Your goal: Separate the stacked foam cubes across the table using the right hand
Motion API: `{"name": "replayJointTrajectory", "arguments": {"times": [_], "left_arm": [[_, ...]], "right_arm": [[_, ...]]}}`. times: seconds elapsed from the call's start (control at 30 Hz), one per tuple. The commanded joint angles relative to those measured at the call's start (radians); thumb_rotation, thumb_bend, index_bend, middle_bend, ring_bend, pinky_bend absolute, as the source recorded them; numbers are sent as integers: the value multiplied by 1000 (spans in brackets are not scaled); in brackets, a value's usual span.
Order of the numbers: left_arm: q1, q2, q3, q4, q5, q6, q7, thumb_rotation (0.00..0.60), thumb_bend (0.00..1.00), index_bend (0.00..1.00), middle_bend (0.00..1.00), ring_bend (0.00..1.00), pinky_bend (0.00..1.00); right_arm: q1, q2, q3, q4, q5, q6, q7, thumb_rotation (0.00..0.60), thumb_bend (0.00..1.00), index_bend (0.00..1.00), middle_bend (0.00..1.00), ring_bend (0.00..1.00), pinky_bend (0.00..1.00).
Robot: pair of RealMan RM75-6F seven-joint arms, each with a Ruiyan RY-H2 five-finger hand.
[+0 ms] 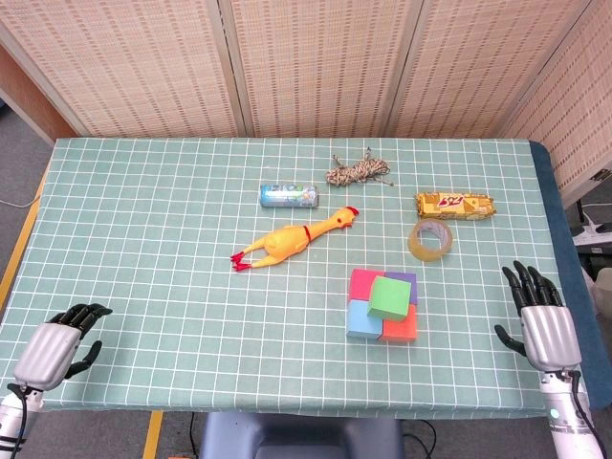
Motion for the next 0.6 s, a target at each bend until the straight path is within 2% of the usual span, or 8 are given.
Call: {"name": "replayJointTrajectory", "arguments": {"times": [0.03, 0.33, 0.6], "left_arm": [[1, 1, -1, 0, 1, 4, -2, 600, 464, 255, 251, 230, 441], [3, 1, 0, 0, 6, 11, -4, 600, 464, 256, 250, 230, 441], [-8, -4, -4, 12, -23, -30, -14, 600, 464, 261, 251, 233, 442]], "right_arm": [[1, 2, -2, -2, 1, -5, 0, 600, 112, 0, 0, 0, 133], [5, 17, -9, -18, -2, -24, 13, 600, 111, 0, 0, 0, 133], [28, 78, -44, -56, -41, -94, 134, 600, 111, 0, 0, 0, 133]]}}
